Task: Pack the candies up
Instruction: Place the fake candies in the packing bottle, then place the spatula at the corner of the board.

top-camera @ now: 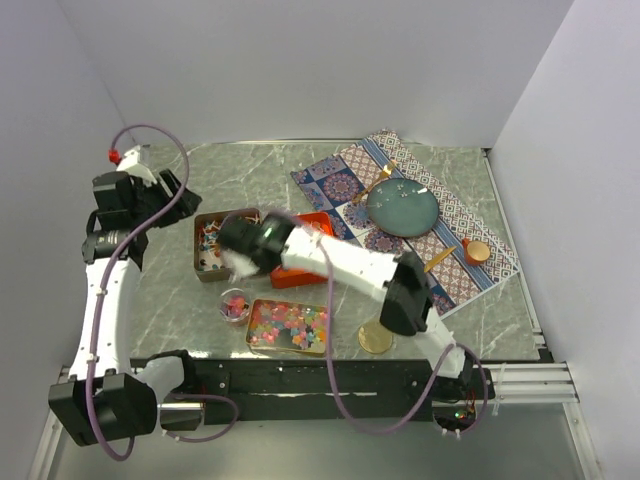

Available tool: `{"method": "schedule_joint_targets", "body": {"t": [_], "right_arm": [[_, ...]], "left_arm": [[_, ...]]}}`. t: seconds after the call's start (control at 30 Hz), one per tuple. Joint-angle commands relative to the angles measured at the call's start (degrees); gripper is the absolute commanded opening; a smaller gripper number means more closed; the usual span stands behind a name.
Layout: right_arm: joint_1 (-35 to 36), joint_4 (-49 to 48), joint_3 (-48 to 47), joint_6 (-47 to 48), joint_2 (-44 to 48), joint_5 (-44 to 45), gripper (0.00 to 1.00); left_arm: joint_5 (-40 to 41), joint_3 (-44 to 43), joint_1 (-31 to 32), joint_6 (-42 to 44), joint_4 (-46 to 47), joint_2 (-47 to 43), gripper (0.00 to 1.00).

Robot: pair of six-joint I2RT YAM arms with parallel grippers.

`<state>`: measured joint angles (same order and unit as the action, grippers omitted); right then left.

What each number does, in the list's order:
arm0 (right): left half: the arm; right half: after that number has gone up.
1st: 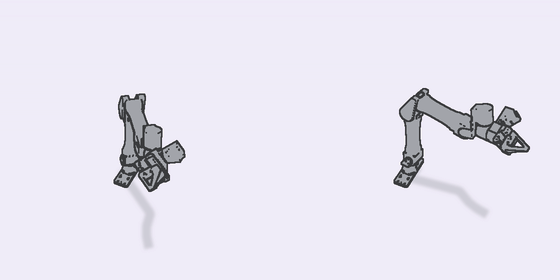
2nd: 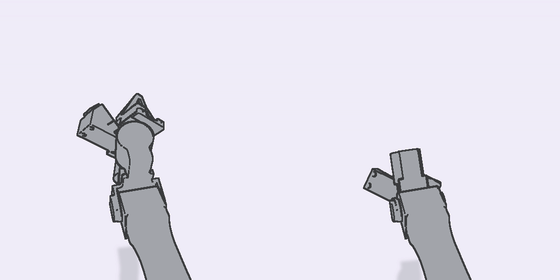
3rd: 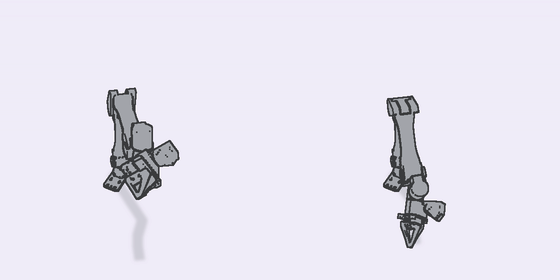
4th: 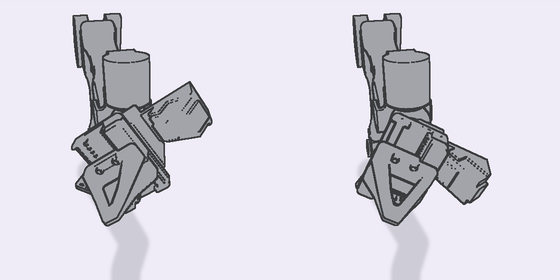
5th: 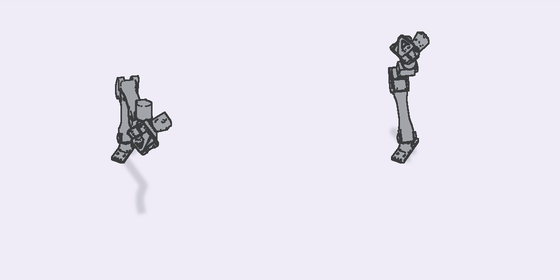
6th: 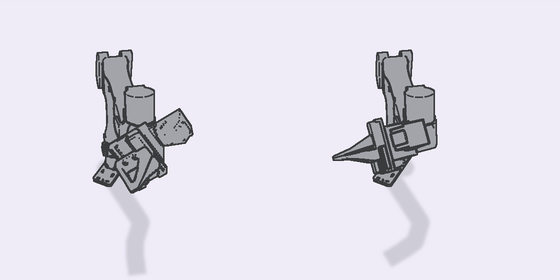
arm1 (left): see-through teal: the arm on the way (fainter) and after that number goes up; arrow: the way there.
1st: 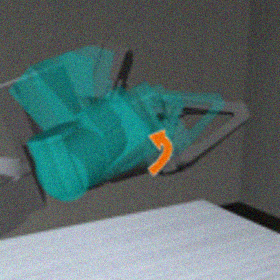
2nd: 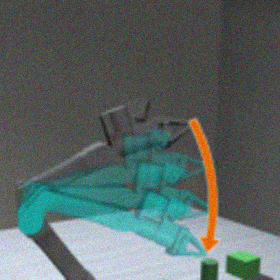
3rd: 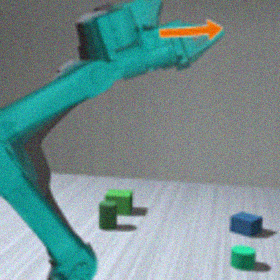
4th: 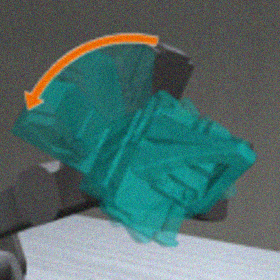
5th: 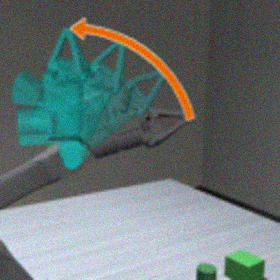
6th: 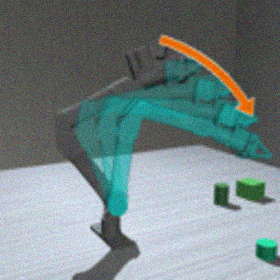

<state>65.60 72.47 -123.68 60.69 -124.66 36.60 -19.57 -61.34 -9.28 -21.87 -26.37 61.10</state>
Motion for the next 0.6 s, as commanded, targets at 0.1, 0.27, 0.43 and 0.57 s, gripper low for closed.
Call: {"method": "schedule_joint_targets", "body": {"t": [0.1,0.27,0.43,0.57], "right_arm": [[-24.69,5.33,-0.53,-21.82,10.12,-14.78,0.0],[-37.28,-0.56,5.19,-36.21,13.74,-29.1,0.0],[-46.43,-1.89,3.9,-39.76,10.94,-34.04,0.0],[-56.69,-1.63,-4.89,-40.38,1.56,-34.14,0.0]], "left_arm": [[-1.0,-2.03,0.05,-4.67,8.87,3.75,0.67],[0.41,-3.0,0.05,-2.66,6.34,8.06,0.67],[1.99,-3.52,0.05,-0.64,4.75,12.1,0.67],[1.82,-6.33,0.05,0.77,3.61,16.23,0.67]]}}
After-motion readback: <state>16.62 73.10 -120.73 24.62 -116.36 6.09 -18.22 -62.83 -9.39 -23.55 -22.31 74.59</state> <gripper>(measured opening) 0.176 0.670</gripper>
